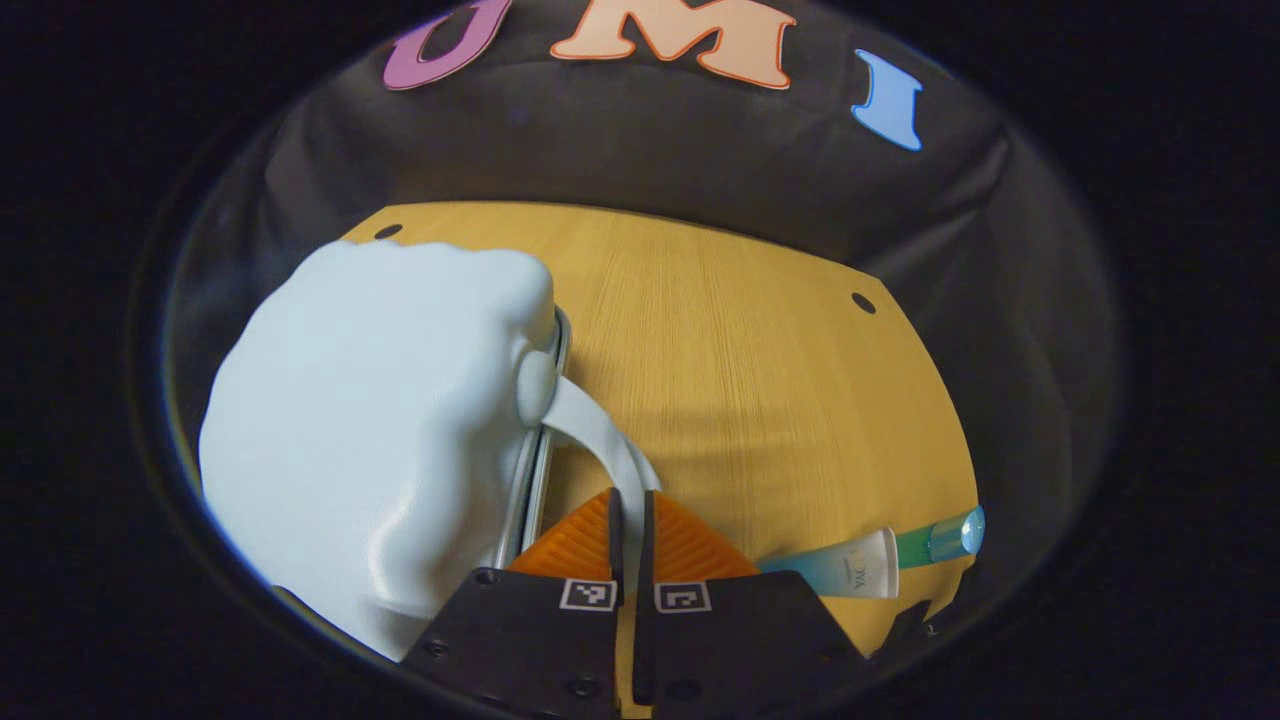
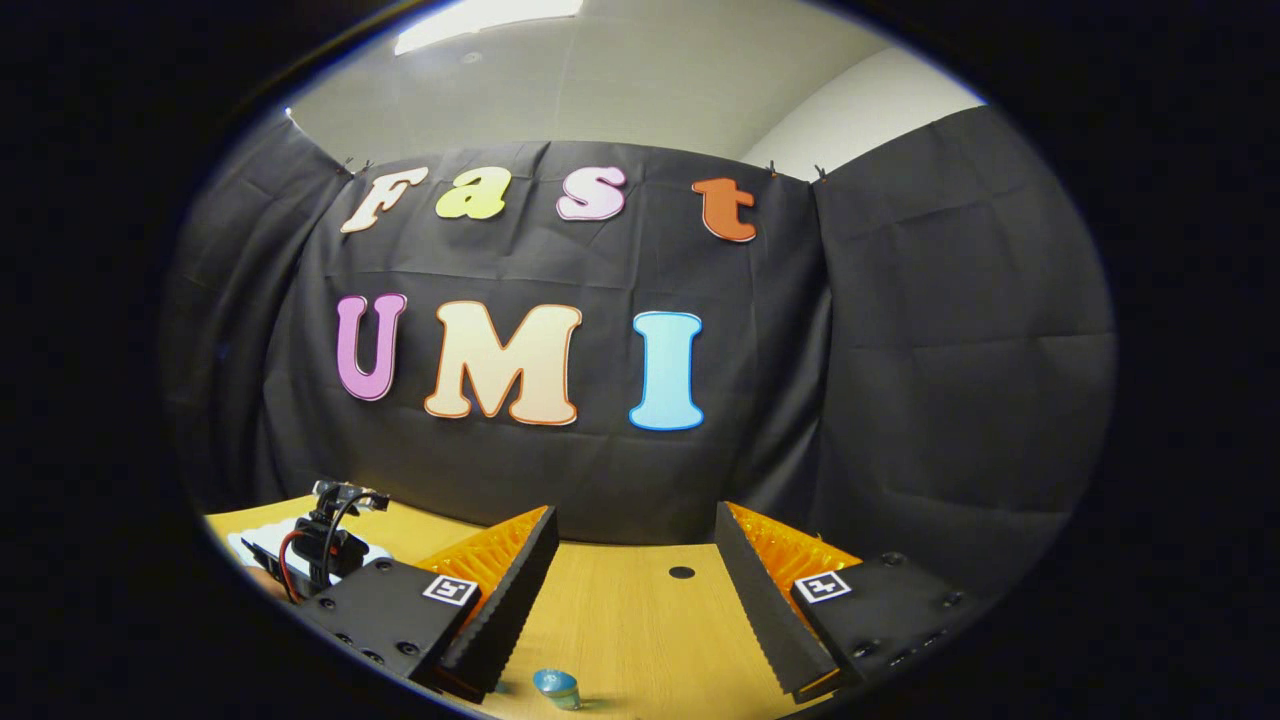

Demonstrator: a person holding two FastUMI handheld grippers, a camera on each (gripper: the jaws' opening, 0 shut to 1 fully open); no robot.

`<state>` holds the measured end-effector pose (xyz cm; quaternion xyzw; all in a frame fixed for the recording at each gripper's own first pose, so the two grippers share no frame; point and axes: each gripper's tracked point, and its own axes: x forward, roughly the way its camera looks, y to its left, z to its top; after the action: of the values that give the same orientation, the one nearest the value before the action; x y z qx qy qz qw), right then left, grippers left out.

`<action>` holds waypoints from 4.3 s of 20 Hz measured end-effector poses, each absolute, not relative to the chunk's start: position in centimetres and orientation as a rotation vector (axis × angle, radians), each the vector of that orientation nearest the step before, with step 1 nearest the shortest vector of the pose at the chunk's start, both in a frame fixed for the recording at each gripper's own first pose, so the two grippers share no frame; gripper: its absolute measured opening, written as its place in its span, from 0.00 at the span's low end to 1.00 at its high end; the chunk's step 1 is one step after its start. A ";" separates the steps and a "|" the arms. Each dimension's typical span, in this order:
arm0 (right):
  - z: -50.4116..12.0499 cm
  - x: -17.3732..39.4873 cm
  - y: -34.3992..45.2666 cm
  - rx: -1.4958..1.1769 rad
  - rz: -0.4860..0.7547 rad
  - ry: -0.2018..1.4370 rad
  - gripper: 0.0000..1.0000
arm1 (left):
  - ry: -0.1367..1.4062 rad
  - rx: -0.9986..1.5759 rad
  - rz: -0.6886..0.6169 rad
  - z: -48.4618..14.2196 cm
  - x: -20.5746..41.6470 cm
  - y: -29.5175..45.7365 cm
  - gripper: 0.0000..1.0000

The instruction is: First open the suitcase, pack the skin care products into it, and then close the suitcase.

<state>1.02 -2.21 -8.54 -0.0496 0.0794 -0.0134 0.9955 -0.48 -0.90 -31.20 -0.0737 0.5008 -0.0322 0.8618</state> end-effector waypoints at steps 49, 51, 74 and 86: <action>-10.6 3.4 26.3 -0.065 0.168 0.167 0.99 | 0.583 -0.345 0.180 -12.5 7.1 44.7 0.00; -10.7 3.5 26.1 -0.063 0.160 0.173 0.99 | 0.594 -0.388 0.186 -13.3 7.4 45.0 0.00; -9.0 4.5 10.1 -0.023 0.082 0.155 0.99 | 0.257 -0.065 0.134 -9.2 6.5 23.5 0.95; -10.1 2.5 3.4 -0.001 0.105 0.166 0.99 | 0.321 -0.082 -0.086 -12.9 4.0 3.9 0.96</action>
<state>2.48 3.40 -10.10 -0.0003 0.0829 0.0522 0.9952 4.00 3.94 -12.91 -0.0407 0.1596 -0.0427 0.9854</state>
